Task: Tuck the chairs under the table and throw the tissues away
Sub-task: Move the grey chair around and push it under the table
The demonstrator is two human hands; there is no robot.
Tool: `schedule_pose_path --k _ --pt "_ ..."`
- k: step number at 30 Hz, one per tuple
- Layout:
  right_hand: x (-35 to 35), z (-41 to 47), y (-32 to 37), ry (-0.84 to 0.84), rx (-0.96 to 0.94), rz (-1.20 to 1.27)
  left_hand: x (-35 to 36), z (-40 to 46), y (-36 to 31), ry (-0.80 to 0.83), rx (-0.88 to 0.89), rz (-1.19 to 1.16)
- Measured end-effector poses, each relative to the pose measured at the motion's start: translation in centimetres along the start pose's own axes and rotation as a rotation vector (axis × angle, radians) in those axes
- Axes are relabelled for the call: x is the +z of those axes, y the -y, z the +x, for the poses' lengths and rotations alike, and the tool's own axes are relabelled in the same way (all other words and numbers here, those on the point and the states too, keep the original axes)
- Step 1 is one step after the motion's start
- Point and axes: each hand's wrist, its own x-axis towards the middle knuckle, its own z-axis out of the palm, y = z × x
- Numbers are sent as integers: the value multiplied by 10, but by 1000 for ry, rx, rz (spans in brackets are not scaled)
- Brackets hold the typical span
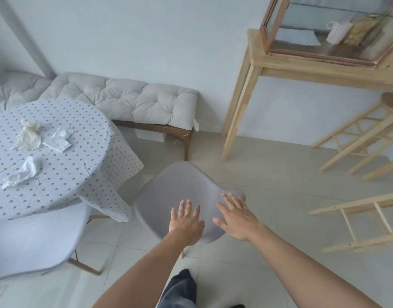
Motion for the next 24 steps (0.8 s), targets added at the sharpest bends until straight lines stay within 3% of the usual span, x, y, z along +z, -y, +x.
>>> schedule_pose_path --k 6,16,24 --pt "16 26 -46 85 -206 -82 20 8 -37 40 -145 -86" --pt "8 41 -101 49 -689 -273 32 -23 -124 -102 -495 -419" --pt "-4 63 -115 113 -815 -260 41 -10 -158 -250 -531 -231"
